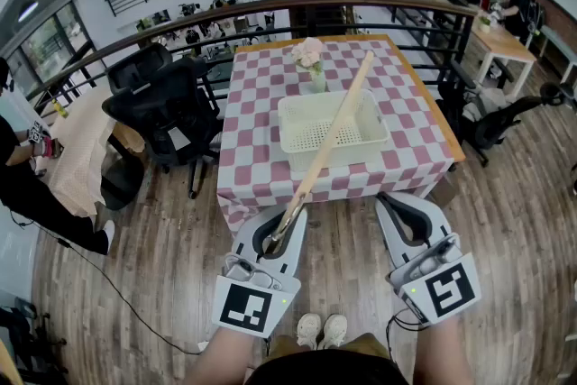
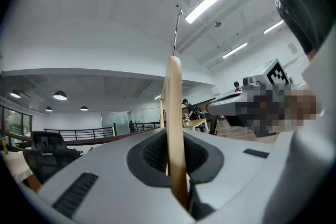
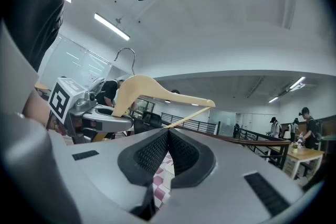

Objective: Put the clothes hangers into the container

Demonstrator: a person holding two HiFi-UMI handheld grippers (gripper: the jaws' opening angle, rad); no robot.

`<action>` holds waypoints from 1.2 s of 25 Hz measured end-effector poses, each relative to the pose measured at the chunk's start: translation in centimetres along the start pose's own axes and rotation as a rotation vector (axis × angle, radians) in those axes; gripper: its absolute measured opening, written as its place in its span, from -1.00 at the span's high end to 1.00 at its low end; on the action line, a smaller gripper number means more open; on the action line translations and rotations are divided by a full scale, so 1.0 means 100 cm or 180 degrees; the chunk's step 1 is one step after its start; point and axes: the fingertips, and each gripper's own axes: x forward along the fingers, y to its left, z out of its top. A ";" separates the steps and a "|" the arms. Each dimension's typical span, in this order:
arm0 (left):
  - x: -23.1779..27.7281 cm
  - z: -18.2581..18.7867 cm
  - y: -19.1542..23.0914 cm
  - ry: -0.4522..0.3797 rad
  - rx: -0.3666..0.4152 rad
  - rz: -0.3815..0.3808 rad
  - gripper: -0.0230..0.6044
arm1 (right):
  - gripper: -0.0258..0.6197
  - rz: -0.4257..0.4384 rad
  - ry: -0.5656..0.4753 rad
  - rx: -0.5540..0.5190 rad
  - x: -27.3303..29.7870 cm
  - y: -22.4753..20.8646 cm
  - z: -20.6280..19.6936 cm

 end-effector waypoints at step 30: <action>0.004 0.006 -0.050 0.0054 0.0075 0.0010 0.88 | 0.82 0.0247 -0.0177 0.0197 -0.054 -0.007 -0.005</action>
